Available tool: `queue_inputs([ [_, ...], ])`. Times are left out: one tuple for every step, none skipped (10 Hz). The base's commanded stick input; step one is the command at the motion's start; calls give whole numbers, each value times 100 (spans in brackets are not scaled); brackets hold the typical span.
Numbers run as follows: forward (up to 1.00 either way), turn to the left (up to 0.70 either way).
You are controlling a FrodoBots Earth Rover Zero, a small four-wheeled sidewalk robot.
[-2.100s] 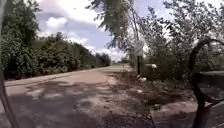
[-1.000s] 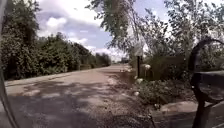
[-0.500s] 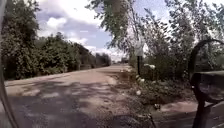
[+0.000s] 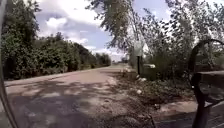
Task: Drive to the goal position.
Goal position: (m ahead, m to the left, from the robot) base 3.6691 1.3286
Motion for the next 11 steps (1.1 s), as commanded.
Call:
queue_inputs([
  [5,0],
  [5,0],
  [5,0],
  [5,0],
  [5,0],
  [5,0],
  [5,0],
  [5,0],
  [5,0],
  [5,0],
  [5,0],
])
